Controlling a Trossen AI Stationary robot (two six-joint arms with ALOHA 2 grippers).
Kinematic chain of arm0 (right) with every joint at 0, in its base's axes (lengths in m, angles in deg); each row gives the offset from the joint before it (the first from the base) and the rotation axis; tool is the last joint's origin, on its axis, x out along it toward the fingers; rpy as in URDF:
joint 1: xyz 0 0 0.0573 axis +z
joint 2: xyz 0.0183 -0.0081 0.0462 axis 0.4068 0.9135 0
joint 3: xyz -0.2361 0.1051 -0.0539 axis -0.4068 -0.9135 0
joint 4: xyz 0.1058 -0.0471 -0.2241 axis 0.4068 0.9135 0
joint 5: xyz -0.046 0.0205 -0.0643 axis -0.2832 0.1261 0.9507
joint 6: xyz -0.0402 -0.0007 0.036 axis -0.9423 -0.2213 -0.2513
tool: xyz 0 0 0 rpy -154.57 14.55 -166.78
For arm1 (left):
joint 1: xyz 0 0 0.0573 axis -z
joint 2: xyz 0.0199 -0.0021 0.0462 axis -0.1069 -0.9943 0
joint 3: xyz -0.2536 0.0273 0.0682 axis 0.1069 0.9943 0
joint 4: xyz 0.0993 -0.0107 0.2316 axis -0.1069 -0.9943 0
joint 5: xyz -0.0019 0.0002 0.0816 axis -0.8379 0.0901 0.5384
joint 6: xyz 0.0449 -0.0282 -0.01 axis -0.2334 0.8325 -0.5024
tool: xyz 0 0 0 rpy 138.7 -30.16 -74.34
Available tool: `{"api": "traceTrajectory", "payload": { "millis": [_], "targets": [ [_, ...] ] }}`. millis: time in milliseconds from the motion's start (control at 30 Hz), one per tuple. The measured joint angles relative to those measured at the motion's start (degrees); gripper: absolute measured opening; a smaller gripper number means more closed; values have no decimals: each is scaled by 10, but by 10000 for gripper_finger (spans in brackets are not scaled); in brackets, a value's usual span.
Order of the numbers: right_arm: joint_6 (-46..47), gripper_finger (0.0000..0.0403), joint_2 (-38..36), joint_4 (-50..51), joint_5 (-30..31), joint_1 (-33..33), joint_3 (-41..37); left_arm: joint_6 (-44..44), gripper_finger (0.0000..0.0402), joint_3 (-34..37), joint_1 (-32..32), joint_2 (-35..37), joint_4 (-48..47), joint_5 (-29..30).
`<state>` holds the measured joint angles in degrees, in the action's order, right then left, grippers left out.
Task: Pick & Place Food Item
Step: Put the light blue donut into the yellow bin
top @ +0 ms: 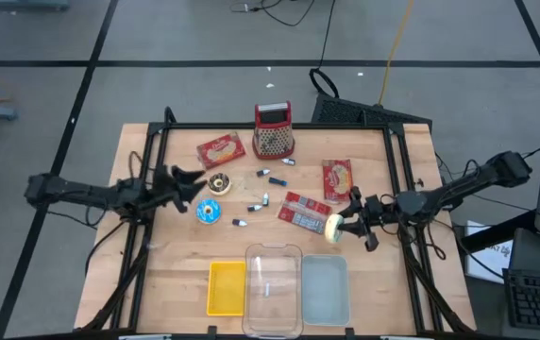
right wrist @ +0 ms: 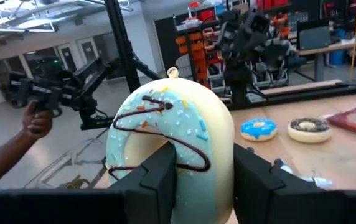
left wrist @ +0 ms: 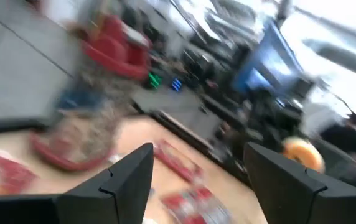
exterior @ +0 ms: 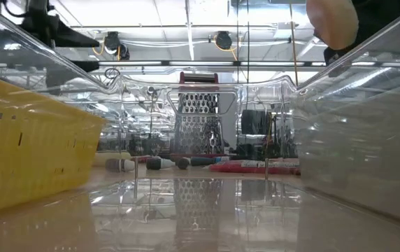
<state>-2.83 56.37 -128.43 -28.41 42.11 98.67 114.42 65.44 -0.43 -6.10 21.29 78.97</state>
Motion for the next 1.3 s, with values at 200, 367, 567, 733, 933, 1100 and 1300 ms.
{"api": "traceTrajectory", "payload": {
  "millis": [200, 367, 567, 733, 933, 1100, 1300],
  "targets": [
    [-23, 114, 75, -110, 17, 0, 0, -53, 251, -1, 0, -217, 276, -123],
    [-25, 114, 136, -169, 17, 0, 0, -36, 251, -50, 0, -371, 326, -118],
    [-40, 114, 193, -224, 17, 0, 0, -39, 251, -175, 0, -542, 323, -135],
    [-80, 114, 215, -246, 25, 0, 0, -66, 251, -305, 0, -660, 304, -136],
    [-196, 114, 220, -235, 138, 0, 1, -123, 251, -438, 0, -750, 207, -136],
    [-238, 114, 220, -217, 219, 0, 1, -137, 251, -511, 1, -796, 161, -137],
    [-245, 114, 220, -148, 258, 0, 26, -154, 251, -569, 8, -849, 152, -137]
  ]
}}
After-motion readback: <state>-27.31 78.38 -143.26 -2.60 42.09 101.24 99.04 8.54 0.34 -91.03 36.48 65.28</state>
